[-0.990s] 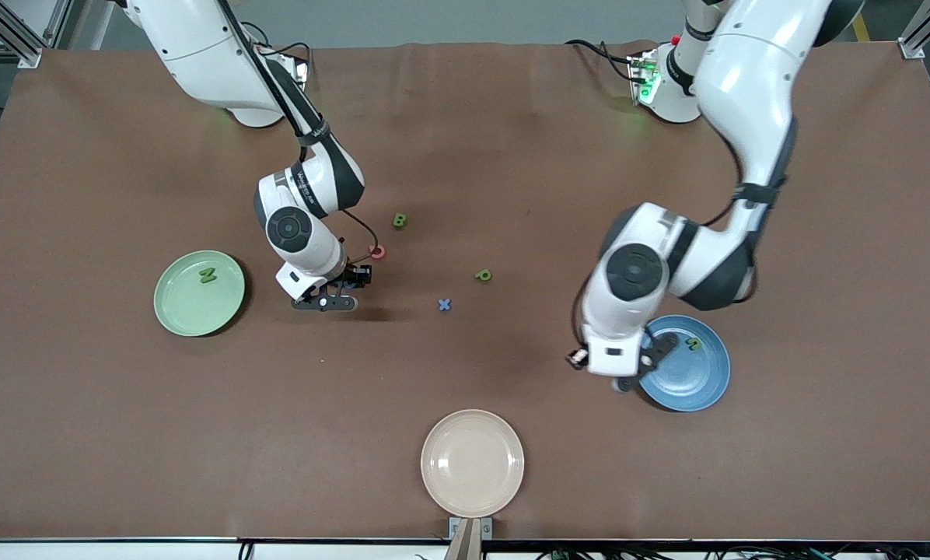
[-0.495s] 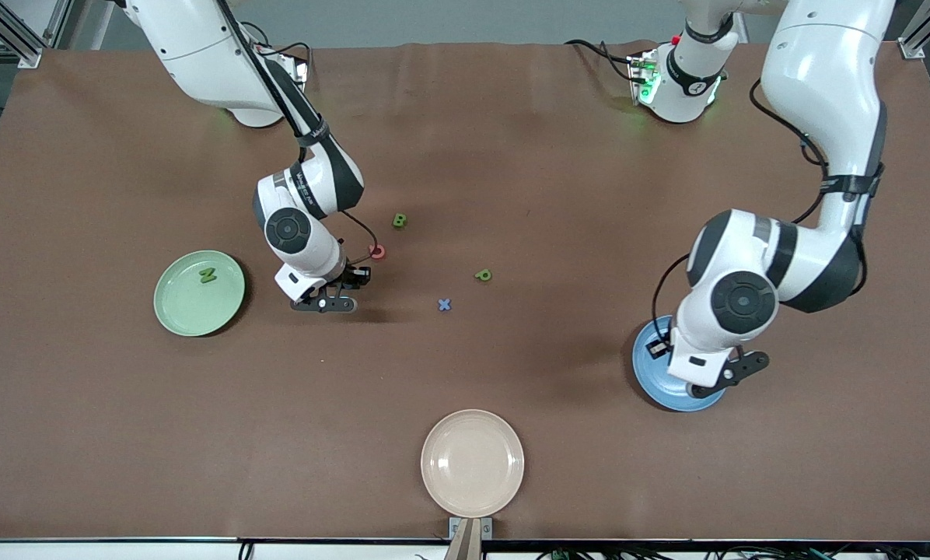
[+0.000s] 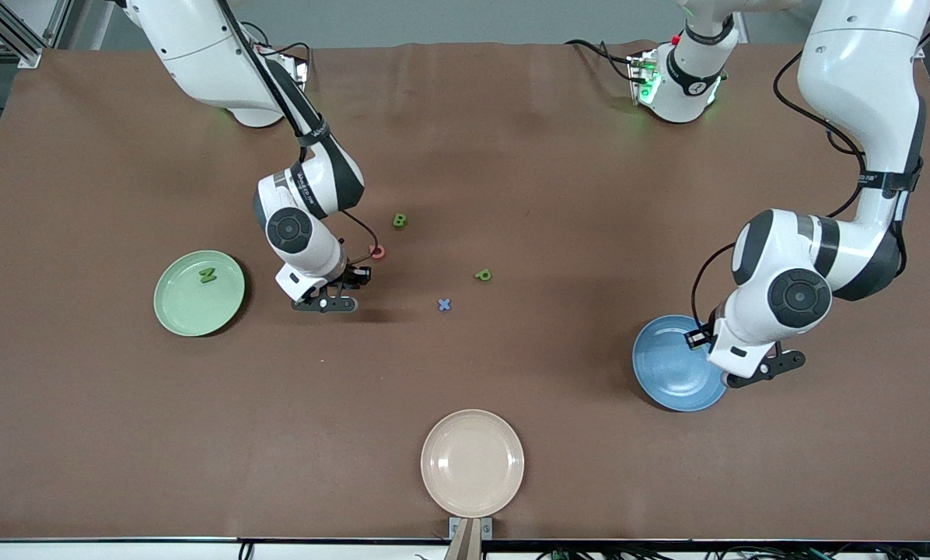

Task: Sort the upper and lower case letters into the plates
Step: 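Place the blue G on the green plate with the right gripper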

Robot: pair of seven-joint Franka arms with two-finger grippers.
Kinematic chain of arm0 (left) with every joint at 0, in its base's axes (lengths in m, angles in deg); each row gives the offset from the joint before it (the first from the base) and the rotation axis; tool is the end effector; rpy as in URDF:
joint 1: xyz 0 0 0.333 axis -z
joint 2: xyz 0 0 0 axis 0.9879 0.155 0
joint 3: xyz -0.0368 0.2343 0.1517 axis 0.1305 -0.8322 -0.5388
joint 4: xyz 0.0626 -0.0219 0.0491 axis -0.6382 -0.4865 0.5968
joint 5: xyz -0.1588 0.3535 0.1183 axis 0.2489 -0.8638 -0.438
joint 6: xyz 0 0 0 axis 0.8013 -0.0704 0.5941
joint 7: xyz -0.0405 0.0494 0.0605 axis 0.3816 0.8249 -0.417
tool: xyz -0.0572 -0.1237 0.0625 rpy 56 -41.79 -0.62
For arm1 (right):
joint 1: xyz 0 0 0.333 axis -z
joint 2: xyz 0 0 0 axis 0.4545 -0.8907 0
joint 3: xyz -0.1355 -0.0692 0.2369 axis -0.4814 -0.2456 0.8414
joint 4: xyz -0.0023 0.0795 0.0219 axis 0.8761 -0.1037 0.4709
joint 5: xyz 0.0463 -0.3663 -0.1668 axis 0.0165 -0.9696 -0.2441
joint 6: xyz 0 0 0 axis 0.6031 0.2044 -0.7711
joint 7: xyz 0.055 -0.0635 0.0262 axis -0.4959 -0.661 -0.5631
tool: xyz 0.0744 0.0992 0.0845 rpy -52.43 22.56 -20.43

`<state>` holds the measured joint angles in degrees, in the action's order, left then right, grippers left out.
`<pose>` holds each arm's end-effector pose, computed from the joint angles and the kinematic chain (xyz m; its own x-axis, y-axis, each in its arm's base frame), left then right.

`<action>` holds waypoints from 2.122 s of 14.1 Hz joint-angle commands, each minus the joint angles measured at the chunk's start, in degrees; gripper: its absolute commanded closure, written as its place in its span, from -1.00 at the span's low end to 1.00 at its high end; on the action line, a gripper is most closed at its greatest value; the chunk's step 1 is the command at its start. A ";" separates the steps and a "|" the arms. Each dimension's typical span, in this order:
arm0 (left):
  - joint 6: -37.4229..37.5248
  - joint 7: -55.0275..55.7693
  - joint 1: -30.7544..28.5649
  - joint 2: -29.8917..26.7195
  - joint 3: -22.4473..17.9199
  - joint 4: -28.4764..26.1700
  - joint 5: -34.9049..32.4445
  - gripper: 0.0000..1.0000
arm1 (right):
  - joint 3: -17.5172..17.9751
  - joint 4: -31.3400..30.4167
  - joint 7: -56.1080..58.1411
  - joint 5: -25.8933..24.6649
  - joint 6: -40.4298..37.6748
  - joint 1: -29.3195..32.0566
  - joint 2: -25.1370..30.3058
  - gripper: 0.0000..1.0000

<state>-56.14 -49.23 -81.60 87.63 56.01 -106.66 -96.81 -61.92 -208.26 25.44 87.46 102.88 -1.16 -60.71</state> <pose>0.6409 -0.0927 0.2025 0.9520 0.3028 -0.0451 0.2933 -0.9444 -0.1485 0.4999 0.2547 0.0945 0.9947 -0.0173 -0.1009 -0.0177 -0.9998 -0.0032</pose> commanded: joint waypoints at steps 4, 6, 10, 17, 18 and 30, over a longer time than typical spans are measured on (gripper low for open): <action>-7.61 -1.21 -1.34 -1.15 0.52 -7.02 -0.56 0.99 | -6.95 -0.03 8.08 -4.51 -10.56 1.65 7.60 0.50; -8.83 -1.21 -2.12 -0.44 0.52 -7.90 -0.56 0.98 | -8.28 -0.73 13.53 -4.51 -11.10 4.01 8.40 0.49; -13.59 -1.21 -2.83 0.44 0.52 -10.37 -0.56 0.98 | -8.20 -1.08 28.54 -4.51 -10.75 13.49 7.97 0.48; -13.67 0.45 -1.78 5.79 0.61 -2.90 0.31 0.50 | -8.02 -1.17 38.25 -4.34 -8.73 21.08 5.42 0.45; -13.67 1.42 -1.77 5.98 0.61 -2.89 0.66 0.02 | -8.02 -1.26 38.25 -4.25 -8.12 21.08 4.55 0.43; -10.60 39.09 9.18 5.27 11.42 -2.54 -0.38 -1.00 | -7.76 -0.47 36.15 -3.90 -17.32 19.41 10.14 -1.00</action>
<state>-68.12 -17.87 -77.50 93.24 67.52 -109.13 -96.54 -70.24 -207.43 63.40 83.64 89.87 19.12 -56.51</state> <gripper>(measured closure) 0.000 0.181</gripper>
